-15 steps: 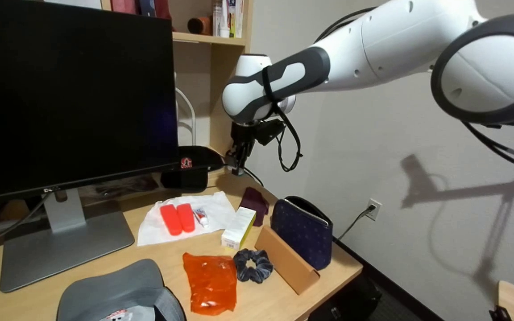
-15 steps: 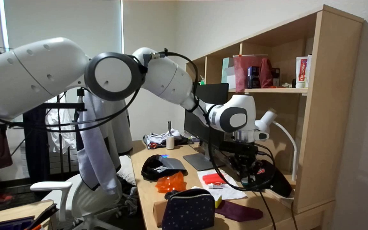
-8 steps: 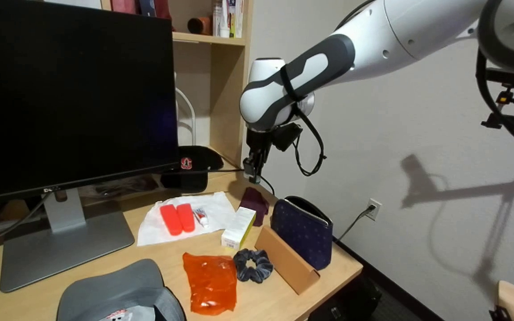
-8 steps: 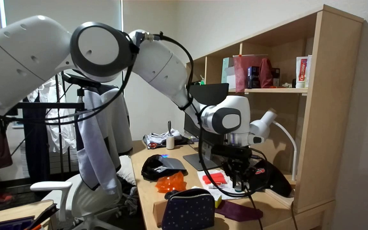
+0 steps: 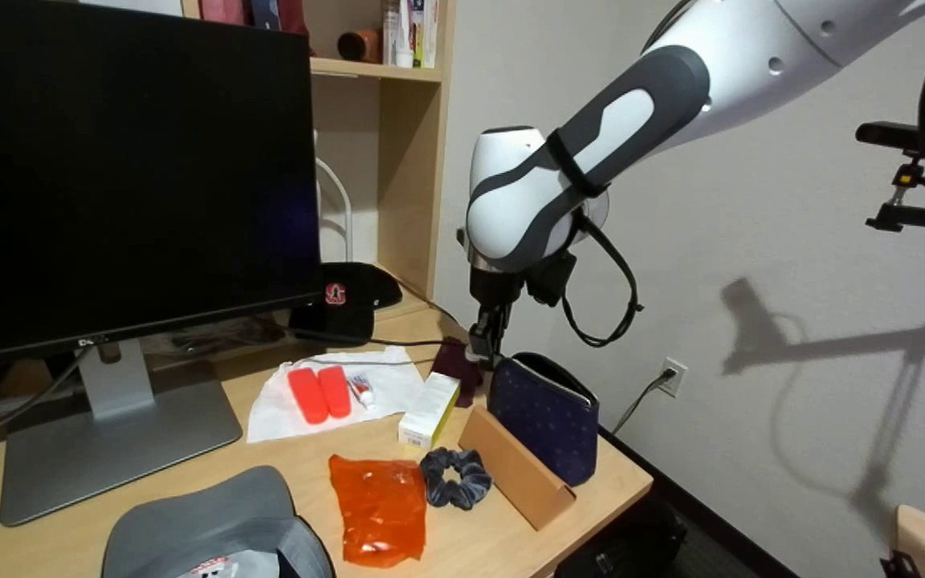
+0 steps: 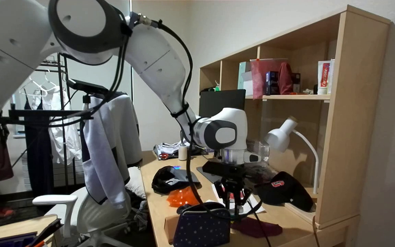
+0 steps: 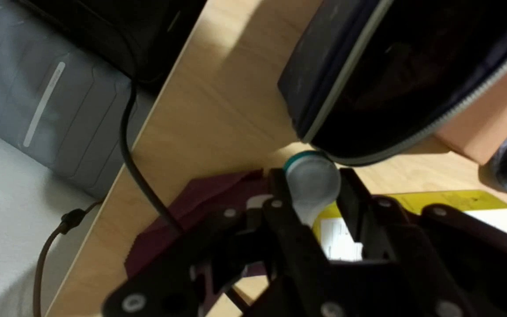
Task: Put the white object in the blue purse
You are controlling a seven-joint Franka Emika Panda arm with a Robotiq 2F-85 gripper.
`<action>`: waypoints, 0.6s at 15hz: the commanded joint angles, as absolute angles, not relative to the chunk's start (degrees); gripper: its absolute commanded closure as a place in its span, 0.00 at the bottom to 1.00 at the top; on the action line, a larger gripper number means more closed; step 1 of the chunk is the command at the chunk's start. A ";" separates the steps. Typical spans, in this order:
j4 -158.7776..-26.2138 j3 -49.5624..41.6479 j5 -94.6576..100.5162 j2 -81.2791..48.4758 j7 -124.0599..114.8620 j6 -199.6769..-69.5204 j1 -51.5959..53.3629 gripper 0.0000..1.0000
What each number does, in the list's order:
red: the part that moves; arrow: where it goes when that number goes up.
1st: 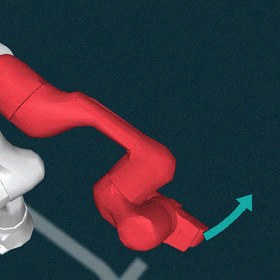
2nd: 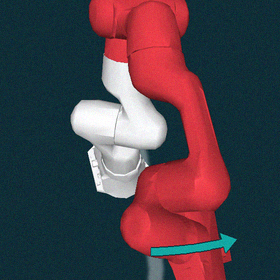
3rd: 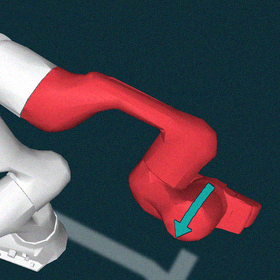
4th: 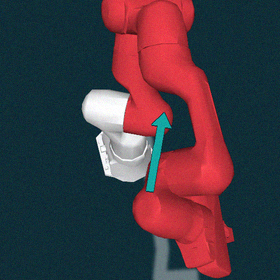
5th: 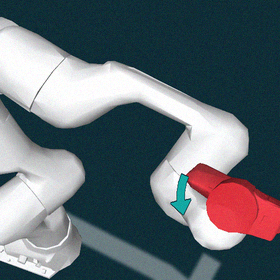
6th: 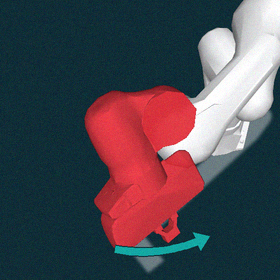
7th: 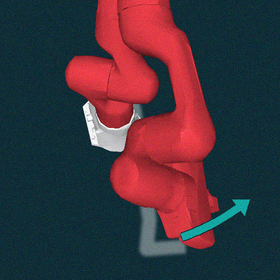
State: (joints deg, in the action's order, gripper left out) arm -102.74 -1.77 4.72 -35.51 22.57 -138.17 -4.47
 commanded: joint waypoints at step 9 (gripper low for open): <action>-118.95 -0.70 6.24 -21.65 23.18 -145.81 -5.59 0.86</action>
